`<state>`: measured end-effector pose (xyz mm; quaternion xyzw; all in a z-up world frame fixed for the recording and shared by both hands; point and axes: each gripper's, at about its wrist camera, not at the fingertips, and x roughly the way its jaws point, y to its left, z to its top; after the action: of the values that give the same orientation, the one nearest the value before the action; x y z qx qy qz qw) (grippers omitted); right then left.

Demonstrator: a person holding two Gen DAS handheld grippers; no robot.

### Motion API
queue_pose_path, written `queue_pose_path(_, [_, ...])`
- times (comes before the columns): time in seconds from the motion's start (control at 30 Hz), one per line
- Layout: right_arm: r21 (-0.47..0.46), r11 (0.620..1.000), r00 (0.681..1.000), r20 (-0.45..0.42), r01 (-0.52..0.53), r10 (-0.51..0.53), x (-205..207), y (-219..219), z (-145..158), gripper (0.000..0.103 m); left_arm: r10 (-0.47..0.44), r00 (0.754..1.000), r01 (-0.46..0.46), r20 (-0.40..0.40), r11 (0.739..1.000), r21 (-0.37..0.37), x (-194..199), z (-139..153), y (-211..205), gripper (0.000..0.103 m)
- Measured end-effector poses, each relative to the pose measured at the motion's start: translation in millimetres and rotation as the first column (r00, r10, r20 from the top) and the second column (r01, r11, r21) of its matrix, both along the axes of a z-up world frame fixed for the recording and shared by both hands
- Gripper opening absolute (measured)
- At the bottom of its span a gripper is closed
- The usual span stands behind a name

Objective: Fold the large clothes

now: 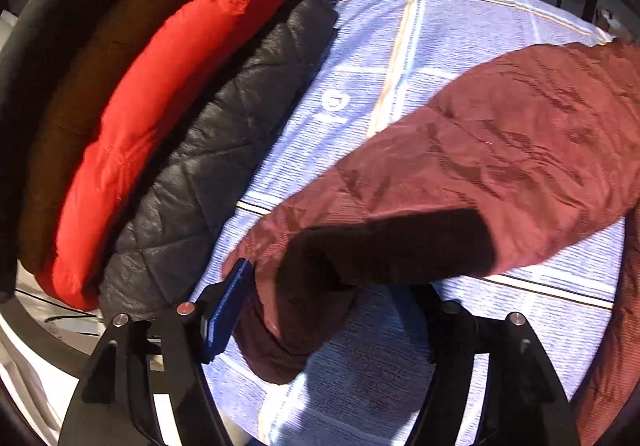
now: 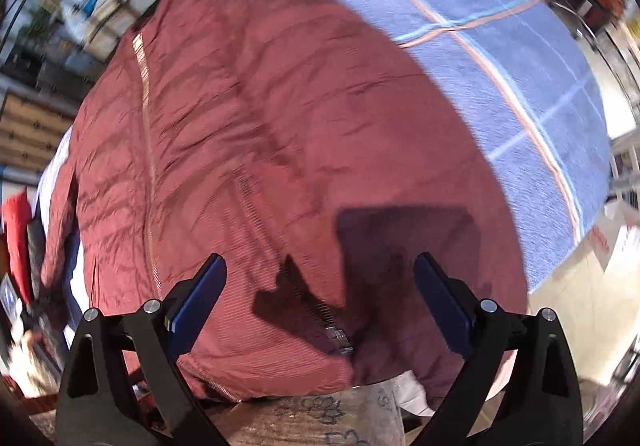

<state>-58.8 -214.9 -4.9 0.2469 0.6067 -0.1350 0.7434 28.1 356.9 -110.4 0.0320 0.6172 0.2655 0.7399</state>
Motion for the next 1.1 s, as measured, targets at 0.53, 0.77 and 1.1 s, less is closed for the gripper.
queue_pose_path(0.53, [-0.044, 0.999, 0.999, -0.044, -0.013, 0.011, -72, -50, -13, 0.093, -0.471, 0.865, 0.498, 0.176, 0.848, -0.180, -22, 49, -203, 0.088])
queue_pose_path(0.77, [-0.312, 0.851, 0.901, -0.244, -0.422, 0.358, -60, 33, -53, 0.062, -0.530, 0.828, 0.558, 0.184, 0.811, -0.176, -11, 62, -232, 0.088])
queue_pose_path(1.1, [-0.377, 0.878, 0.956, -0.137, -0.293, 0.261, -36, -87, 26, 0.007, -0.491, 0.856, 0.516, 0.163, 0.836, -0.185, -21, 57, -223, 0.088])
